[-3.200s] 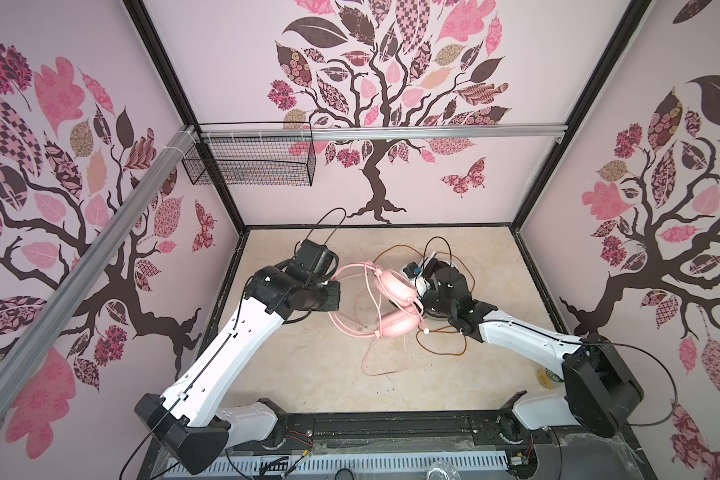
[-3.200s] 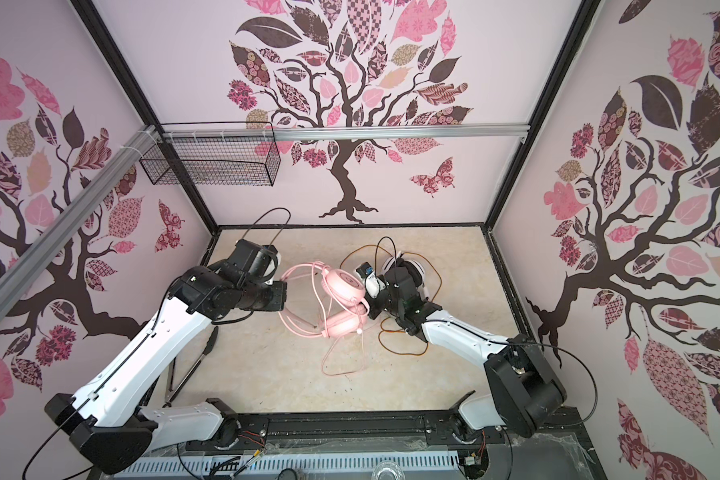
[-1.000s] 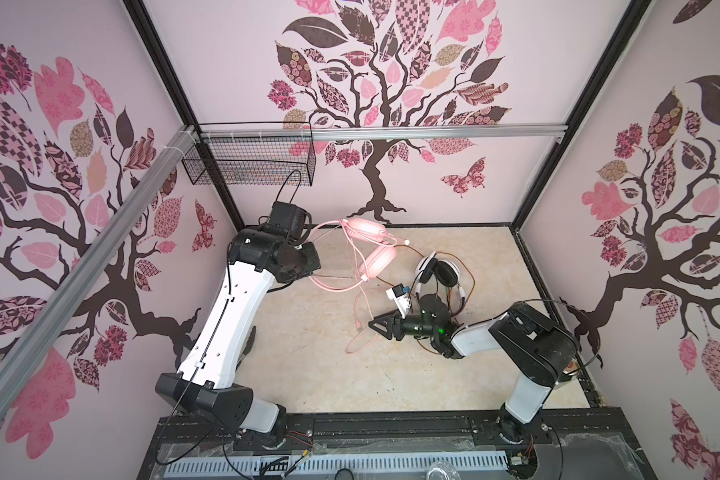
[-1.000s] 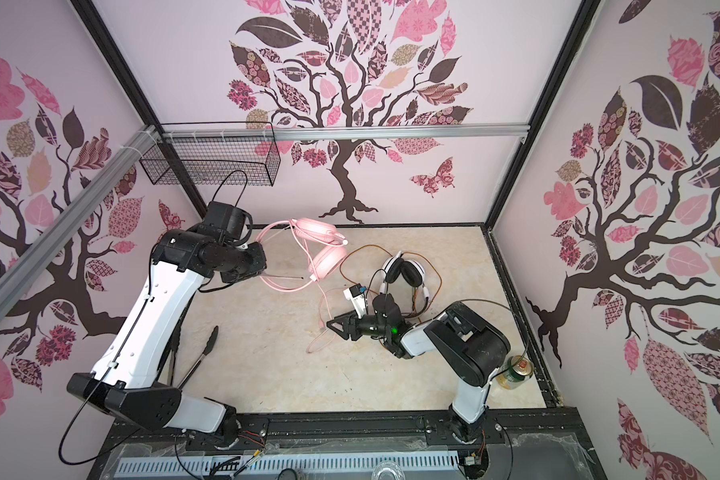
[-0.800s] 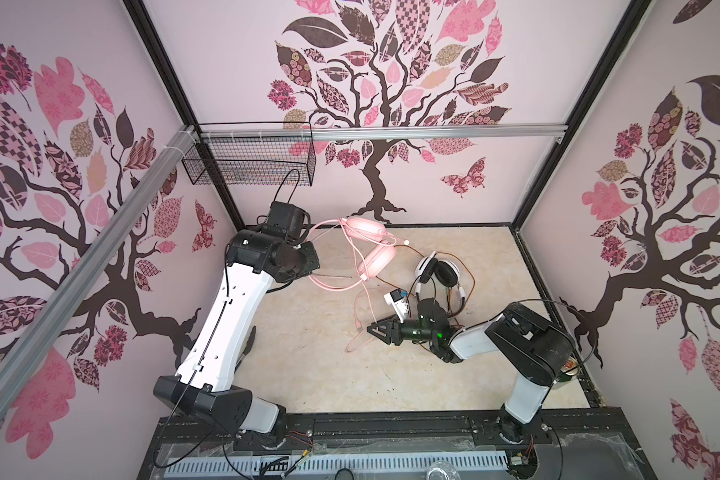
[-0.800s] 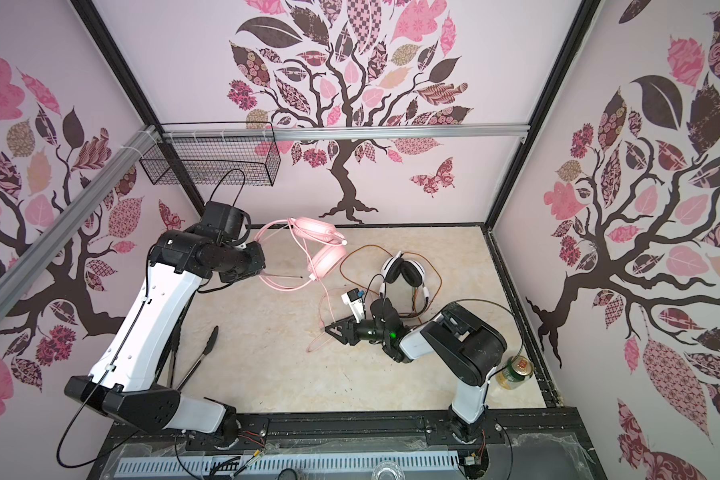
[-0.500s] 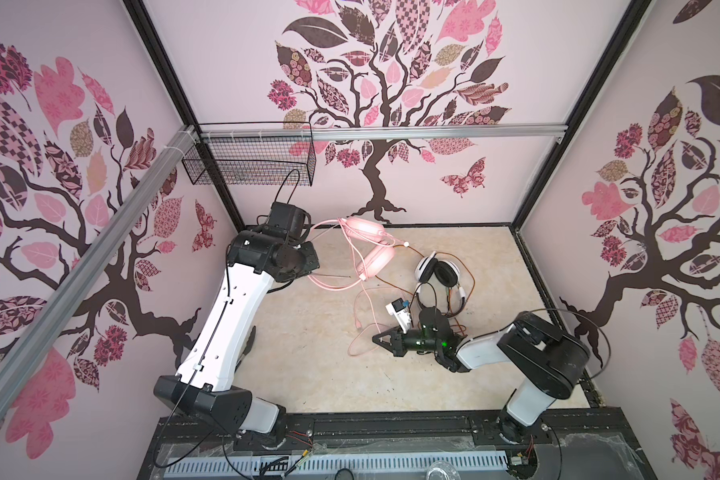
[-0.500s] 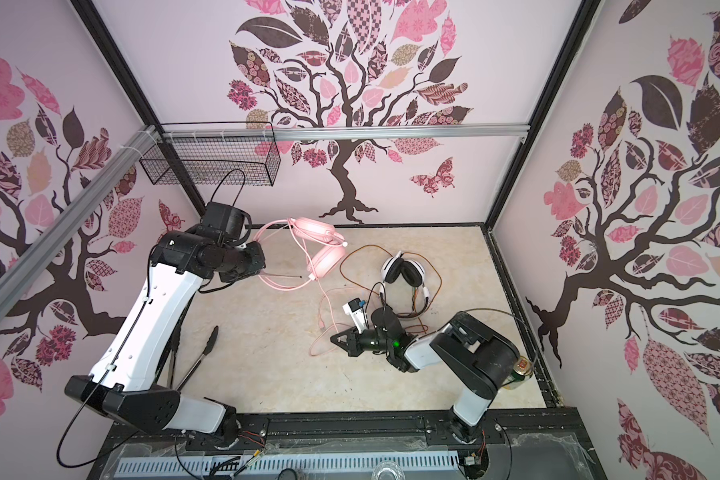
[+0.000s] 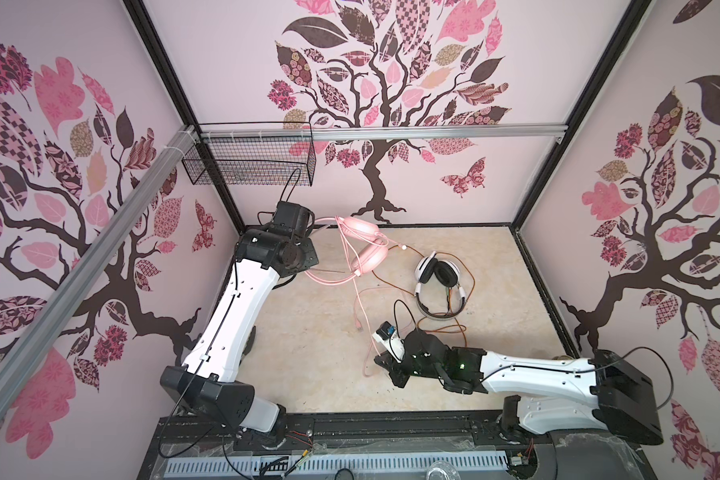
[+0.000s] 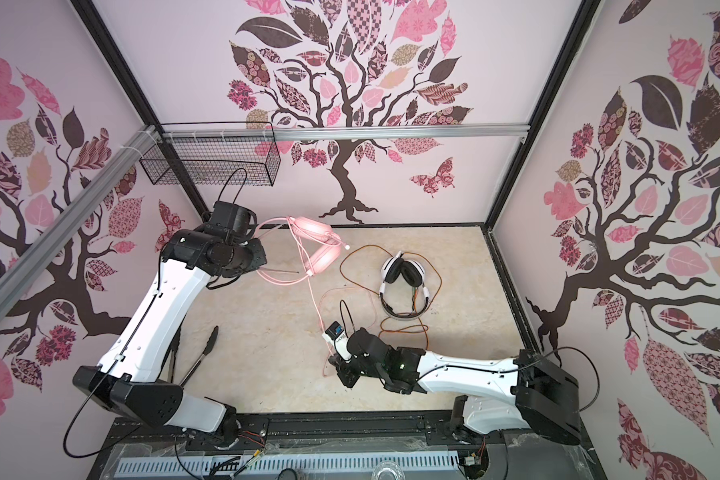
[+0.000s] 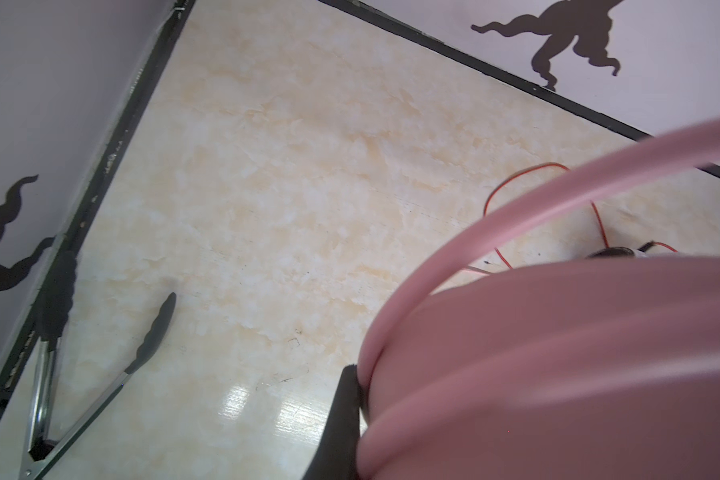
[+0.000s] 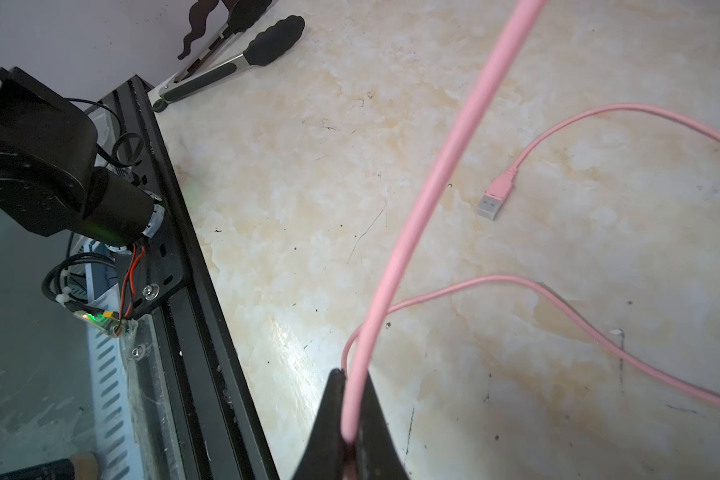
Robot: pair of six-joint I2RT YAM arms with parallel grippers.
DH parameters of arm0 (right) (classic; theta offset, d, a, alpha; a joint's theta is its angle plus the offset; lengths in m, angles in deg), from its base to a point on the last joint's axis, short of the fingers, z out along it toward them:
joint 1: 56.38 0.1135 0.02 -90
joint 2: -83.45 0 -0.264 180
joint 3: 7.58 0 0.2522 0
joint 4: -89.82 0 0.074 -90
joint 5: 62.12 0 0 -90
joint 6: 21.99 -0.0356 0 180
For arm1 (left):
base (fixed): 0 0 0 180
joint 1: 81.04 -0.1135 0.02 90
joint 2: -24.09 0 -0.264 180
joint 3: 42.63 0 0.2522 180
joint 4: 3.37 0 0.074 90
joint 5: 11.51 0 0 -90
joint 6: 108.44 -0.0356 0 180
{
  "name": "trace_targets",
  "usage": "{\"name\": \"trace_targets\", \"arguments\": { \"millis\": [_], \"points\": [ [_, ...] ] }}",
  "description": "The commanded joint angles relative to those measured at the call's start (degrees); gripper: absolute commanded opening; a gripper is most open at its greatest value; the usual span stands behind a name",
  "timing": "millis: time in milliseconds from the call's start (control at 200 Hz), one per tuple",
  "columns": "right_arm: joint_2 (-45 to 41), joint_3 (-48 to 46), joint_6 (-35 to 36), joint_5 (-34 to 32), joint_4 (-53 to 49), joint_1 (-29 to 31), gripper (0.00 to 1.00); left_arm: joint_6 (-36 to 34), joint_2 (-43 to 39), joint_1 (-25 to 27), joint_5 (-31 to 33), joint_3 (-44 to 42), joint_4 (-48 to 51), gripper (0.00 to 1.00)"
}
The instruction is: Wrap the headphones
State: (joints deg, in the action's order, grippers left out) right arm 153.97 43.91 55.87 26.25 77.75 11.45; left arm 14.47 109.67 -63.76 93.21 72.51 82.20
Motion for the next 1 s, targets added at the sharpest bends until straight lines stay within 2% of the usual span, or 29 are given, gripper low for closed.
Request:
{"name": "trace_targets", "arguments": {
  "millis": [0,190,310,480,590,770,865,995],
  "points": [
    [-2.9,4.1,3.7,-8.3,-13.6,2.5,0.00,1.8,-0.1,-0.2,7.0,1.2,-4.4,0.00],
    [-3.9,12.2,7.4,-19.2,-25.9,5.0,0.00,1.5,0.4,-0.1,13.4,0.6,-2.2,0.00],
    [-5.2,17.4,10.1,-25.0,-32.0,5.4,0.00,2.2,1.6,0.8,20.5,0.0,1.4,0.00],
    [-6.6,23.6,16.9,-37.2,-35.9,5.4,0.00,4.5,4.2,4.5,29.8,-0.6,7.5,0.00],
    [-6.8,23.7,24.7,-46.3,-29.2,5.4,0.00,5.8,5.4,9.2,35.4,-1.2,10.6,0.00],
    [-5.8,22.2,42.3,-56.1,-8.9,5.4,0.00,6.4,5.4,14.4,39.0,-4.5,13.4,0.00],
    [-4.4,23.2,50.8,-59.8,-1.2,5.4,0.00,7.2,4.5,15.8,41.0,-7.2,14.0,0.00],
    [-4.9,24.8,57.5,-61.7,6.9,5.4,0.00,8.1,3.4,15.8,42.0,-9.9,14.0,0.00]
  ]
}}
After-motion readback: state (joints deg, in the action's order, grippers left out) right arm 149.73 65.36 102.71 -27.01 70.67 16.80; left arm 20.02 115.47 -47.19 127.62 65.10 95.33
